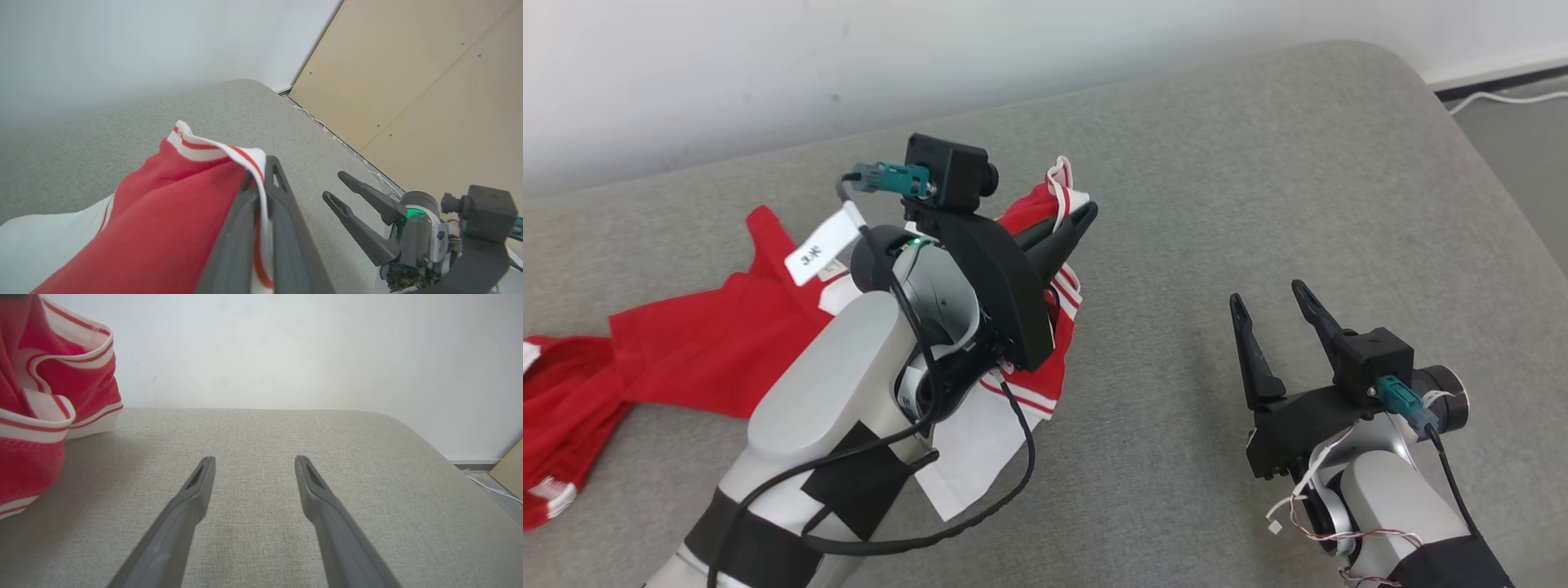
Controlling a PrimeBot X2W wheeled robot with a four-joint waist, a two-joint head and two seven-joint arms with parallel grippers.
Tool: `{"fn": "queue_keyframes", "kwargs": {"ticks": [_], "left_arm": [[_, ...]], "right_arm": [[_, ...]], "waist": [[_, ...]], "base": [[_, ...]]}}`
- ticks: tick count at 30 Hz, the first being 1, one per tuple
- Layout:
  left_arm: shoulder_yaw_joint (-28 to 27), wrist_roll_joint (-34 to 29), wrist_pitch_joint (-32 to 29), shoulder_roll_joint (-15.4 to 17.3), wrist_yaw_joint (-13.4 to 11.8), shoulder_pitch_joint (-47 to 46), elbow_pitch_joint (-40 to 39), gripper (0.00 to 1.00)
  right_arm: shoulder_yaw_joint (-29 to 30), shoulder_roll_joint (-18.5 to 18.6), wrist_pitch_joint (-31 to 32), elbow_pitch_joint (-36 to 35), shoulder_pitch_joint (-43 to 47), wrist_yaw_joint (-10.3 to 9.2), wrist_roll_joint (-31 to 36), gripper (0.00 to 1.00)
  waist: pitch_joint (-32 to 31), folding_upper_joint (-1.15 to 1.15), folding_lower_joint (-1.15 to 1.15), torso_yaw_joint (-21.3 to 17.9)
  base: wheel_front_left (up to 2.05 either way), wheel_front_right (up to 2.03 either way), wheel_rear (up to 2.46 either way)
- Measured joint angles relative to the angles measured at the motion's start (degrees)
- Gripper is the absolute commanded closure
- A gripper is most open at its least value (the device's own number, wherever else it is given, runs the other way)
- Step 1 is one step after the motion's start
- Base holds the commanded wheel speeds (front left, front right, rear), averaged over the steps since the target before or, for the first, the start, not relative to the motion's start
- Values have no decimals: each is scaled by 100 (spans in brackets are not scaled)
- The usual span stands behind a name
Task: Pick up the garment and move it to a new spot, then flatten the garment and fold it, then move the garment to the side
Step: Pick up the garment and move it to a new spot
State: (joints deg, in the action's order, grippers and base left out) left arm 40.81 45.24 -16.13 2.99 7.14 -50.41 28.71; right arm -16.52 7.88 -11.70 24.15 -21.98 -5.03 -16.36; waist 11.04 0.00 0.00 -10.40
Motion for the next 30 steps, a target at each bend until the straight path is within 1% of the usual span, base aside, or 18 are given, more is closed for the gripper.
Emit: {"fn": "queue_keyframes", "kwargs": {"ticks": [8,15,18,19,20,21,22,23,24,26,27,30], "left_arm": [[294,-23,346,-47,0,49,166,100],[693,-20,630,-66,0,41,222,100],[1048,227,806,-46,0,74,194,100],[1048,227,806,-46,0,74,194,100],[1171,300,872,-49,0,96,197,100],[1290,316,901,-49,0,114,210,57],[1385,330,947,-51,-7,140,216,18],[1468,375,1002,-51,-13,185,212,18],[1591,425,1032,-45,-14,210,215,0],[1769,602,1181,-47,-24,192,191,0],[1785,632,1235,-45,-62,169,175,0],[1871,691,1390,-42,-65,-3,76,0]], "right_arm": [[-19,-45,-51,-9,-80,0,0,0],[30,-47,-100,9,-74,-2,-1,0],[23,-55,-101,16,-75,-2,-1,0],[23,-55,-101,16,-75,-2,-1,0],[14,-64,-102,19,-76,-2,-1,0],[5,-74,-105,21,-77,-2,-1,0],[4,-78,-116,23,-77,-2,-1,0],[14,-77,-118,24,-77,-3,-1,0],[42,-73,-120,27,-77,-9,-3,0],[114,-41,-144,54,-77,-26,-19,0],[131,-32,-144,62,-77,-27,-19,0],[175,16,-151,99,-75,-27,-26,0]], "waist": [[117,0,0,-300],[189,0,0,-495],[200,0,0,-528],[200,0,0,-528],[203,0,0,-539],[205,0,0,-551],[209,0,0,-560],[214,0,0,-565],[217,0,0,-560],[211,0,0,-506],[204,0,0,-480],[180,0,0,-376]], "base": [[0,0,0],[0,0,0],[0,0,0],[0,0,0],[0,0,0],[0,0,0],[0,0,0],[0,0,0],[0,0,0],[0,0,0],[0,0,0],[0,0,0]]}}
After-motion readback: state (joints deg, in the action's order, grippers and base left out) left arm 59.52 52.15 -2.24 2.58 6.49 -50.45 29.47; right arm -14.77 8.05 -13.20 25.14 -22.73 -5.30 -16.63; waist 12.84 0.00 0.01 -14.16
